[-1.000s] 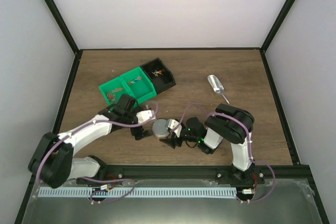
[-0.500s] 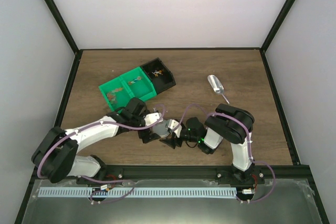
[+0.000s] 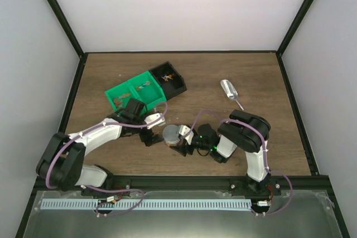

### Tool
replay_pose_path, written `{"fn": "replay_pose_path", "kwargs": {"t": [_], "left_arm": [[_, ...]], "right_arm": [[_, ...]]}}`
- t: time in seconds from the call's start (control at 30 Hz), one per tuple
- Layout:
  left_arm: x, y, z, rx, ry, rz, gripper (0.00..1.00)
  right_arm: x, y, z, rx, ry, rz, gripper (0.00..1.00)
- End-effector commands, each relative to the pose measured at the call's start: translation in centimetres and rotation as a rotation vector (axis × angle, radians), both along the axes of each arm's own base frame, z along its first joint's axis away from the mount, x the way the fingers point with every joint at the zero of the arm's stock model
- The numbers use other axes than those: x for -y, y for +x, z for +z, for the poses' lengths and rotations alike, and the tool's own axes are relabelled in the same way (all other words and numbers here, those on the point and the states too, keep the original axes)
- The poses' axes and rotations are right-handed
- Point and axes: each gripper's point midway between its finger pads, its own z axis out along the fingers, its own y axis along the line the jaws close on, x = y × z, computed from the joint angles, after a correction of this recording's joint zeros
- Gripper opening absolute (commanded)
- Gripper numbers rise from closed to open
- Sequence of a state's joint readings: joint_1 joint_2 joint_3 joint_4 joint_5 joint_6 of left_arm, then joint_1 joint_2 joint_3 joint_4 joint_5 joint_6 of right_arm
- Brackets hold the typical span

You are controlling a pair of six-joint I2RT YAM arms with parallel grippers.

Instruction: Pack the candies

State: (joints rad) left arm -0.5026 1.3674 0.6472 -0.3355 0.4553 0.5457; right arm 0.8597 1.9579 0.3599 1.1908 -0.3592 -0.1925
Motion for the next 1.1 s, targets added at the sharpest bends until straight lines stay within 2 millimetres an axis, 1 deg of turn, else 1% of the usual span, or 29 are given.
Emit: {"fn": "replay_pose_path", "kwargs": {"t": [0.0,0.1,0.17,0.3,0.37,0.4,0.47,0.57,0.67,0.77,0.83,0.9,0.93,1.0,1.07], "left_arm": [[-0.1,0.8,1.4,0.114,0.005,-0.090,0.94],[0.3,-1.4,1.6,0.127,-0.002,-0.173,0.97],[0.9,-2.0,1.6,0.126,-0.003,-0.183,0.99],[2.9,-1.5,2.4,0.110,-0.045,-0.148,0.99],[4.2,-1.7,2.7,0.115,-0.052,-0.170,0.98],[4.6,-1.7,2.6,0.124,-0.048,-0.180,0.98],[4.8,-1.3,2.3,0.130,-0.036,-0.170,0.98],[4.3,-0.1,1.7,0.121,0.001,-0.123,0.97],[3.3,1.1,1.8,0.115,-0.005,-0.075,0.96],[1.6,2.1,1.4,0.113,0.012,-0.046,0.96],[0.2,3.1,1.0,0.114,0.028,-0.013,0.95],[-0.7,4.1,1.0,0.115,0.030,0.015,0.95],[-0.9,4.4,1.2,0.116,0.026,0.018,0.95],[-0.9,4.2,1.6,0.126,0.021,-0.004,0.94],[-0.7,3.1,2.2,0.130,-0.003,-0.057,0.94]], "right_arm": [[0.6,-2.2,-2.6,-0.052,-0.082,0.073,0.58],[0.7,-2.1,-2.6,-0.056,-0.082,0.067,0.58],[0.6,-2.0,-2.6,-0.058,-0.081,0.067,0.58],[0.6,-2.0,-2.7,-0.063,-0.083,0.066,0.58],[0.6,-2.0,-2.7,-0.064,-0.081,0.068,0.58],[0.6,-2.0,-2.7,-0.064,-0.080,0.068,0.58],[0.6,-2.0,-2.6,-0.061,-0.080,0.071,0.58],[0.6,-2.2,-2.6,-0.061,-0.080,0.077,0.57],[0.6,-2.4,-2.5,-0.062,-0.075,0.088,0.55],[0.6,-2.6,-2.5,-0.064,-0.076,0.100,0.53],[0.6,-2.7,-2.5,-0.063,-0.076,0.102,0.53],[0.6,-2.7,-2.5,-0.063,-0.075,0.102,0.53],[0.6,-2.6,-2.5,-0.062,-0.075,0.100,0.52],[0.6,-2.6,-2.5,-0.063,-0.075,0.096,0.52],[0.6,-2.5,-2.5,-0.062,-0.074,0.094,0.52]]}}
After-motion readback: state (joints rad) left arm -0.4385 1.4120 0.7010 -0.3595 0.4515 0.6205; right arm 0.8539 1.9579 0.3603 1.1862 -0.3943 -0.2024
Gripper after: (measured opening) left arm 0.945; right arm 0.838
